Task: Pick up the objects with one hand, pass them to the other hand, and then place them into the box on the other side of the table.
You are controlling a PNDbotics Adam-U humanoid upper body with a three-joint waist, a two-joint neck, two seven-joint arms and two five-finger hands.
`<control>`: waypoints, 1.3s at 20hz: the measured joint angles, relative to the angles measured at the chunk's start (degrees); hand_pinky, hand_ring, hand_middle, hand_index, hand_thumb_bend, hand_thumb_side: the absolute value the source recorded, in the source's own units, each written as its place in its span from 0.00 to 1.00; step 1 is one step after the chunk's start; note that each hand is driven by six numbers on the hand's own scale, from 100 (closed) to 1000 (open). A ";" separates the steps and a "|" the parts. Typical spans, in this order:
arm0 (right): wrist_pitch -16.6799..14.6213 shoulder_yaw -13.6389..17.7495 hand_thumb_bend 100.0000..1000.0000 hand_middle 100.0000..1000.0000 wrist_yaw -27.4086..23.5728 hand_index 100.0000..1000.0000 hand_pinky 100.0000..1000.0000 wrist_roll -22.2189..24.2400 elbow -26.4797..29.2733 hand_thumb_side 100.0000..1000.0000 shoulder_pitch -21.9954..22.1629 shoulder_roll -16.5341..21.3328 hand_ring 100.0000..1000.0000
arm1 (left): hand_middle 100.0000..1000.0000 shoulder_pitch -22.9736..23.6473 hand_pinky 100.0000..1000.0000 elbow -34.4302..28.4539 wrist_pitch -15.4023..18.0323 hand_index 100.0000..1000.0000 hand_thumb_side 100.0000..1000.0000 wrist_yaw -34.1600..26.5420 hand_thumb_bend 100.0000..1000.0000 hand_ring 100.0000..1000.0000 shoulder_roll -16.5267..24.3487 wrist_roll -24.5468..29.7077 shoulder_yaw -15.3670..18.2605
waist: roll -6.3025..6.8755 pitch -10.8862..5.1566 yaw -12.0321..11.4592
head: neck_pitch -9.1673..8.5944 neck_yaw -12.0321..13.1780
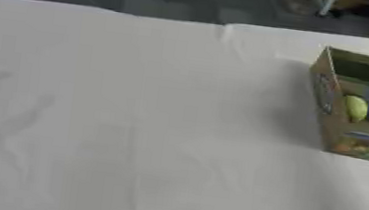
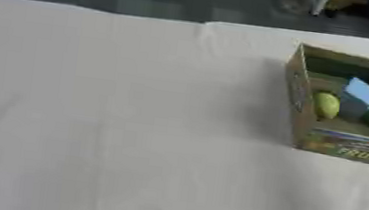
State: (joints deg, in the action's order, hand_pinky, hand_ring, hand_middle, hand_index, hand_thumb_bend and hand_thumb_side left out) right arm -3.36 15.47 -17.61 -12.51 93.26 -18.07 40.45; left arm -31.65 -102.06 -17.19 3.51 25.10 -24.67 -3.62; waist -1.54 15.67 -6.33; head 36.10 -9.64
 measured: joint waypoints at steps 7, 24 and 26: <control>-1.31 0.96 0.00 0.99 -0.54 0.96 0.97 1.43 -1.87 0.33 -1.83 -3.62 0.95 | 0.67 1.72 0.79 4.69 2.66 0.85 0.48 -14.21 0.55 0.74 -1.88 1.11 1.87 | -0.03 0.00 -0.93 | -0.01 1.28; 1.23 3.31 0.00 1.00 0.22 0.95 0.97 3.71 -4.20 0.34 -3.90 -9.48 0.96 | 0.68 2.35 0.78 8.21 6.55 0.84 0.48 -18.05 0.54 0.73 -5.45 2.18 2.35 | -0.21 0.00 -2.26 | -0.01 1.69; 1.62 3.58 0.00 1.00 0.42 0.95 0.97 3.89 -4.05 0.34 -4.21 -9.86 0.96 | 0.68 2.43 0.78 8.20 6.47 0.84 0.48 -18.09 0.54 0.73 -5.67 2.29 2.33 | -0.19 0.00 -2.31 | -0.01 1.87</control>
State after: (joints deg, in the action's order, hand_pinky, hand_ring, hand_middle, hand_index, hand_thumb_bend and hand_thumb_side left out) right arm -1.74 19.05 -17.19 -8.62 89.21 -22.29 30.58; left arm -29.21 -93.85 -10.71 -14.58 19.43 -22.38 -1.30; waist -1.73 15.67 -8.64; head 36.08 -7.77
